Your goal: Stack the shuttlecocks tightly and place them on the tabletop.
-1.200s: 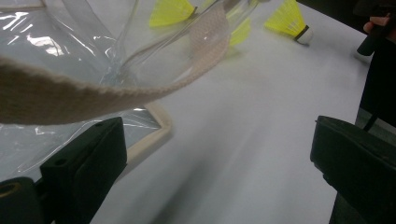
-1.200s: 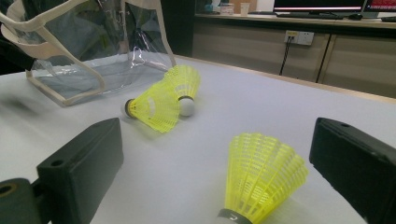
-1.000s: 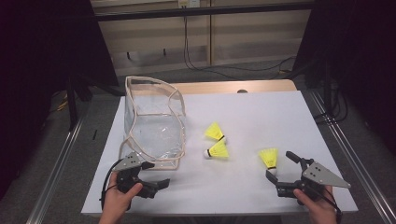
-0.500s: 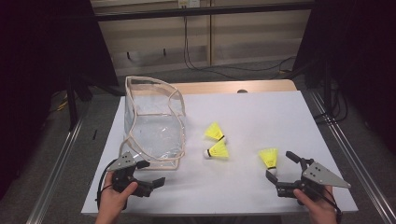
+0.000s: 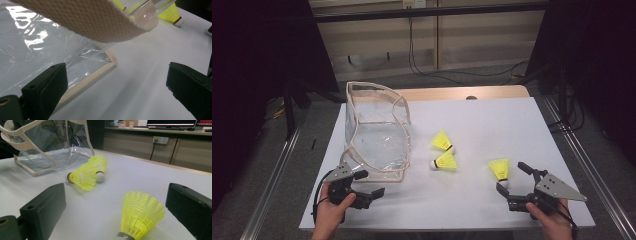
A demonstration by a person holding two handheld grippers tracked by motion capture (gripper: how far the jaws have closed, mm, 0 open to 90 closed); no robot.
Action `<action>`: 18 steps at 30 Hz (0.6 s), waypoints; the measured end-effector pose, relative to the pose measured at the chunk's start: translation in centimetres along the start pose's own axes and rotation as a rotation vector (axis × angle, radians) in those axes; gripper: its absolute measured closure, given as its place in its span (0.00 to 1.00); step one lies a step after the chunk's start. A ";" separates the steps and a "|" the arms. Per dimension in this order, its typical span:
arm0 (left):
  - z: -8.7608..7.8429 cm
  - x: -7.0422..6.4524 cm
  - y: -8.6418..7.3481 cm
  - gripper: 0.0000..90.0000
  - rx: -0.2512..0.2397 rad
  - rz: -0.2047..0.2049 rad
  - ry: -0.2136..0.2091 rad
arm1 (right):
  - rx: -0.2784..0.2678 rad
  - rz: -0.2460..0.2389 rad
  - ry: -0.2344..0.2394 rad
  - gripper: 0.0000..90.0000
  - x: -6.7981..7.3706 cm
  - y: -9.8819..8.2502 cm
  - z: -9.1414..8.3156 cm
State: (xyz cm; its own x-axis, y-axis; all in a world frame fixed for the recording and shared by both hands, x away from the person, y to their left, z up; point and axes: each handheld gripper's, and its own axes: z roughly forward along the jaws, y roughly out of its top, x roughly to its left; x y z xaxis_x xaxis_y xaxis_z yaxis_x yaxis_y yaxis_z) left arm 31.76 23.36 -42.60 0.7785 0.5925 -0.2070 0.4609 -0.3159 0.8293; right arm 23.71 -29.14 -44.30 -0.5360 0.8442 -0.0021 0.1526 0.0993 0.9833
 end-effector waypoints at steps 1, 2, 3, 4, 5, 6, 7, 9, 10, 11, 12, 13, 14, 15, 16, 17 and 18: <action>0.1 0.1 -0.1 0.04 -0.011 -0.008 -0.005 | 0.000 0.000 0.000 0.03 0.0 0.0 0.0; 0.1 0.0 -0.1 0.04 -0.018 -0.019 -0.004 | 0.001 0.000 0.000 0.03 0.0 0.0 0.0; 0.0 0.1 -0.1 0.04 -0.009 -0.010 0.004 | 0.000 -0.001 0.003 0.03 0.0 0.0 0.0; 0.1 0.2 -0.2 0.04 -0.014 -0.009 0.001 | -0.001 -0.001 0.003 0.03 0.0 0.0 0.0; 0.1 0.2 -0.2 0.04 -0.011 -0.008 0.005 | 0.000 -0.001 0.003 0.03 0.0 0.0 0.0; 0.1 0.2 -0.2 0.04 -0.006 -0.007 0.009 | 0.001 -0.001 0.004 0.03 0.0 0.0 0.0; 0.1 0.2 -0.2 0.04 -0.008 -0.008 0.008 | 0.002 -0.004 0.007 0.03 0.0 0.0 0.0; 0.2 0.1 -0.2 0.04 -0.009 -0.011 0.007 | 0.001 0.001 0.008 0.03 0.0 0.0 0.1; 0.2 0.2 -0.2 0.04 0.001 0.001 0.008 | 0.002 0.000 0.008 0.03 0.0 0.0 0.1; 0.1 0.1 -0.2 0.04 0.008 -0.010 0.003 | 0.005 0.002 0.007 0.03 0.0 0.0 0.1; 0.2 0.3 -0.2 0.04 0.007 0.003 0.018 | 0.008 0.000 0.008 0.03 0.0 0.0 0.1; 0.2 0.2 -0.3 0.04 -0.001 -0.004 0.021 | 0.010 0.000 0.011 0.03 0.0 0.0 0.1; 0.2 0.2 -0.3 0.04 -0.005 -0.001 0.020 | 0.014 -0.001 0.006 0.03 0.0 0.0 0.1; 0.2 0.2 -0.2 0.04 -0.002 0.002 0.018 | 0.019 -0.006 0.004 0.03 0.0 0.1 0.1; 0.2 0.1 -0.2 0.04 0.000 0.005 0.021 | 0.019 -0.009 0.010 0.03 0.0 0.1 0.1; 0.2 0.1 -0.2 0.04 -0.003 0.005 0.022 | 0.021 -0.013 0.008 0.03 0.0 0.1 0.1; 0.2 0.1 -0.2 0.04 -0.003 0.003 0.025 | 0.024 -0.014 0.006 0.03 0.0 0.1 0.2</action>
State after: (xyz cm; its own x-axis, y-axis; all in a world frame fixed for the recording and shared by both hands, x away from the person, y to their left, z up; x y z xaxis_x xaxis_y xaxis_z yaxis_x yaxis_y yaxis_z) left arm 31.81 23.32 -42.93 0.7689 0.6099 -0.1919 0.4577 -0.3155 0.8312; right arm 23.85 -29.04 -44.22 -0.5434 0.8394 -0.0147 0.1646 0.1236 0.9786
